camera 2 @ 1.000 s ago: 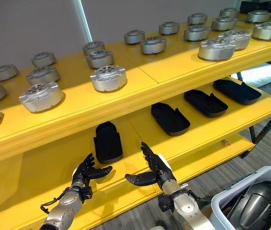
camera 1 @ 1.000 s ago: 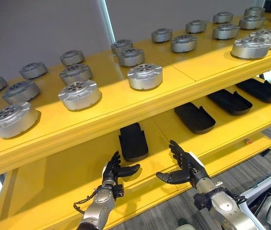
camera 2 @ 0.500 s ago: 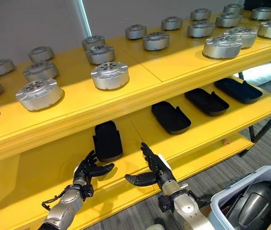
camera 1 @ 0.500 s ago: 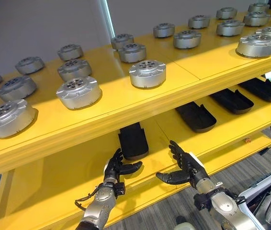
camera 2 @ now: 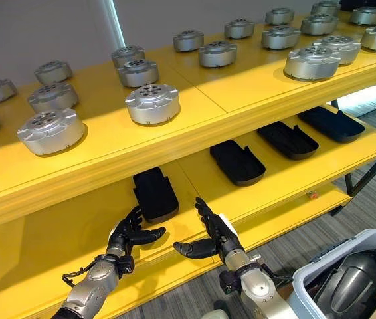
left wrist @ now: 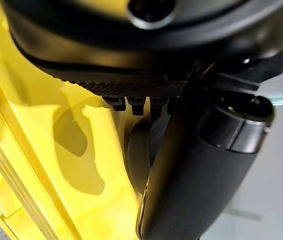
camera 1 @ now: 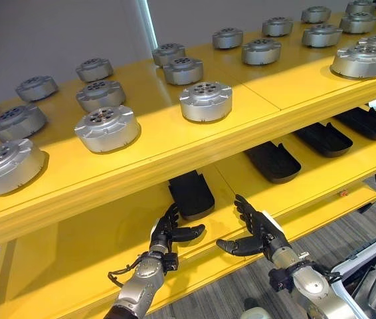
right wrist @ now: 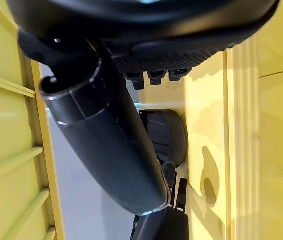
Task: Move parts from the plastic box to the shelf.
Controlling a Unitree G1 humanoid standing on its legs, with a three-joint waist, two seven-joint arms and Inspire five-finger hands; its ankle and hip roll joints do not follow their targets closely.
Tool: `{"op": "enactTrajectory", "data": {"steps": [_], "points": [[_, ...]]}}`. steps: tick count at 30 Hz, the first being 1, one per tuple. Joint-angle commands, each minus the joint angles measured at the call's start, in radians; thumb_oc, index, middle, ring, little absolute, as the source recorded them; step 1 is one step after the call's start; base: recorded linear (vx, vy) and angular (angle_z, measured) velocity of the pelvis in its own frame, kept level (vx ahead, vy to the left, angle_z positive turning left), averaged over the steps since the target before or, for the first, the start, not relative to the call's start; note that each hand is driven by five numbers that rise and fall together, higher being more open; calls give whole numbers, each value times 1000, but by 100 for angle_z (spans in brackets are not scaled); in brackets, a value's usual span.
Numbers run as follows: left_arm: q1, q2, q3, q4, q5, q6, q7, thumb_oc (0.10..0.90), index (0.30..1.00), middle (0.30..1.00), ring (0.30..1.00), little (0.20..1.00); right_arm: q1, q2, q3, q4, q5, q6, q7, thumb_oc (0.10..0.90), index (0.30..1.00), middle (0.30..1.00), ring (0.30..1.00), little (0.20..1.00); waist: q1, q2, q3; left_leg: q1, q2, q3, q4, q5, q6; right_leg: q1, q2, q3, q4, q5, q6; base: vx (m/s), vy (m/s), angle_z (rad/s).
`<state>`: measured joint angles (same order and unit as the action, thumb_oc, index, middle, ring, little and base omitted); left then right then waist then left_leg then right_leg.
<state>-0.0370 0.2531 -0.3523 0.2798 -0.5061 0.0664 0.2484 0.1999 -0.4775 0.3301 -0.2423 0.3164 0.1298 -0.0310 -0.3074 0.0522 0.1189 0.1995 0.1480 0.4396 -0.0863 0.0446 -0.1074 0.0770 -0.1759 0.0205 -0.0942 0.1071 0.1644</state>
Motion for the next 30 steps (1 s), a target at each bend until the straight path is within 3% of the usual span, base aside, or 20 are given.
{"op": "enactTrajectory", "data": {"steps": [1,10,11,14,16,24,26,28,30], "points": [[-150,-5,-34,-54,-22,-51,-53,900,1000,1000,1000,1000,-83,19,-1,-193,-9,-113,2,900,1000,1000,1000,1000,-33,-22,-17,73,45,33,-1,-79,21,47,-13,-10,36,-87,25,0,0,0],[-148,-3,-33,-53,13,-35,8,900,1000,1000,1000,1000,-84,20,2,-187,-11,-116,2,900,1000,1000,1000,1000,-30,-23,-21,75,48,32,-1,-79,19,51,-11,-13,35,-88,24,-8,-5,0],[-147,-3,-27,-50,26,-35,41,900,1000,1000,1000,1000,-87,21,4,-187,-11,-116,3,900,1000,1000,1000,1000,-28,-24,-20,65,55,43,-1,-55,21,38,-3,-12,38,-73,14,-71,-48,-1],[-143,-2,-10,-40,53,-34,142,900,1000,1000,1000,1000,-89,20,5,-185,-10,-116,2,900,1000,1000,1000,1000,-23,-23,-20,64,56,40,-1,-53,20,38,-3,-15,37,-72,14,-34,-19,-4],[-134,-13,25,-14,-7,-48,248,900,1000,1000,1000,1000,-90,24,9,-181,-13,-125,-11,900,1000,1000,1000,1000,-15,-25,-22,62,55,35,-1,-53,20,42,-5,-22,34,-73,14,-18,-13,-9],[-115,-27,146,89,107,-97,590,900,1000,1000,1000,1000,-94,37,11,-174,-9,-132,-55,900,1000,1000,1000,1000,8,-35,-15,56,56,12,-1,-45,17,45,-12,-47,37,-76,12,-5,-9,1],[-113,-26,159,99,116,-102,620,900,1000,1000,1000,1000,-94,37,8,-176,-8,-131,-57,900,1000,1000,1000,1000,9,-34,-14,55,55,9,-1,-45,17,45,-13,-49,37,-77,12,-2,5,11],[-96,-16,221,118,120,-166,738,900,1000,1000,1000,1000,-94,31,-1,-176,-6,-133,-79,900,1000,1000,1000,1000,17,-32,-8,52,50,-2,-1,-44,17,45,-20,-56,39,-80,12,-8,29,7],[-89,-12,242,117,130,-201,782,900,1000,1000,1000,1000,-95,31,-2,-177,-7,-135,-87,900,1000,1000,1000,1000,21,-32,-7,51,49,-6,-1,-44,17,47,-22,-59,39,-80,11,-3,18,5]]}}
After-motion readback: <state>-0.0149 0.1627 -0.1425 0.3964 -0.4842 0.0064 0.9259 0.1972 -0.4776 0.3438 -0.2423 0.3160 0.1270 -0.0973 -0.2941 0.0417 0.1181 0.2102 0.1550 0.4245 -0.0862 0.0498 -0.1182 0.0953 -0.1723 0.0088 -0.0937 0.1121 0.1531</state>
